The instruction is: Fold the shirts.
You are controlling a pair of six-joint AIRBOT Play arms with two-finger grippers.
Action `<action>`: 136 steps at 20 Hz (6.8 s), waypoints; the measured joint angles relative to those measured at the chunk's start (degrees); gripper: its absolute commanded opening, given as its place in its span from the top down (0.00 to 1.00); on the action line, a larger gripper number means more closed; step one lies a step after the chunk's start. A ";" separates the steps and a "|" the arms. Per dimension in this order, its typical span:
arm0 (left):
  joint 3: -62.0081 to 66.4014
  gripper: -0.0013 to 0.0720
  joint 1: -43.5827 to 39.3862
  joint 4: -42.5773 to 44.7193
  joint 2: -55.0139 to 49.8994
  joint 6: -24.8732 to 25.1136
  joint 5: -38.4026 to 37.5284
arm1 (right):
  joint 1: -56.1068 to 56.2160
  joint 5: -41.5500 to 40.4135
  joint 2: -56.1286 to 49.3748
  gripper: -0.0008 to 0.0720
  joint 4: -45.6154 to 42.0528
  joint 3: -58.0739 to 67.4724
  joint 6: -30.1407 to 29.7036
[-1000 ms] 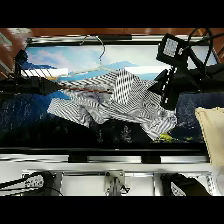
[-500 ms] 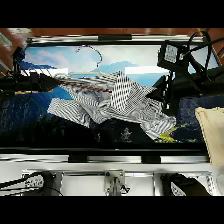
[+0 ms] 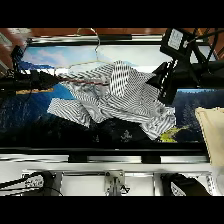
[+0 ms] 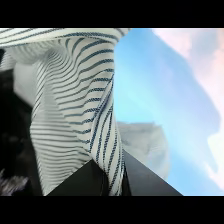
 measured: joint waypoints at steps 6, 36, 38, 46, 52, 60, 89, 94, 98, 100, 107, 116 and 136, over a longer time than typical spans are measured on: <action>0.00 0.91 -3.37 1.16 0.00 -1.33 9.16 | 0.02 -5.84 -0.20 0.87 3.85 0.00 0.94; -0.07 0.42 -33.75 -11.04 -14.53 -6.12 31.65 | 0.02 -9.66 -0.20 0.87 5.11 0.07 3.65; -0.07 0.42 -34.64 -13.79 -16.13 -4.90 32.76 | 0.02 -9.33 -0.20 0.87 5.11 0.07 3.74; 0.00 0.91 -34.99 -23.98 -18.43 1.68 36.30 | 0.02 -5.57 -0.20 0.87 4.04 0.07 4.09; 0.04 0.91 -31.41 -24.98 -16.35 5.11 35.30 | 0.02 -5.29 -0.20 0.87 -0.24 0.07 4.74; 0.07 0.91 -17.11 -20.31 -8.85 4.94 33.92 | 0.04 -6.34 0.00 0.87 -2.67 0.07 5.25; 9.62 0.91 -8.33 -2.93 -7.08 -5.07 27.08 | 0.04 -6.16 0.66 0.87 -3.54 0.00 4.28; 14.99 0.91 -8.33 -2.21 -7.08 -5.75 27.08 | 0.04 -4.00 0.68 0.87 -7.69 0.07 4.13; 18.03 0.91 -8.35 -1.90 -5.84 -5.92 27.06 | 0.04 -3.56 0.66 0.87 -11.41 0.07 5.16; 18.69 0.91 -8.33 -1.75 -4.04 -5.75 26.88 | 0.04 -3.28 0.66 0.87 -13.16 0.09 6.43; 19.30 0.91 -12.15 0.79 4.00 -3.87 17.25 | -0.02 -8.37 0.26 0.87 -15.19 0.09 14.14; 19.30 0.91 -34.71 6.99 4.39 -4.63 20.55 | 0.04 -16.17 -0.94 0.87 -3.65 0.85 17.46; 23.12 0.49 -35.78 22.12 2.43 -12.72 20.35 | 0.04 -21.81 2.08 0.87 -7.15 4.02 37.75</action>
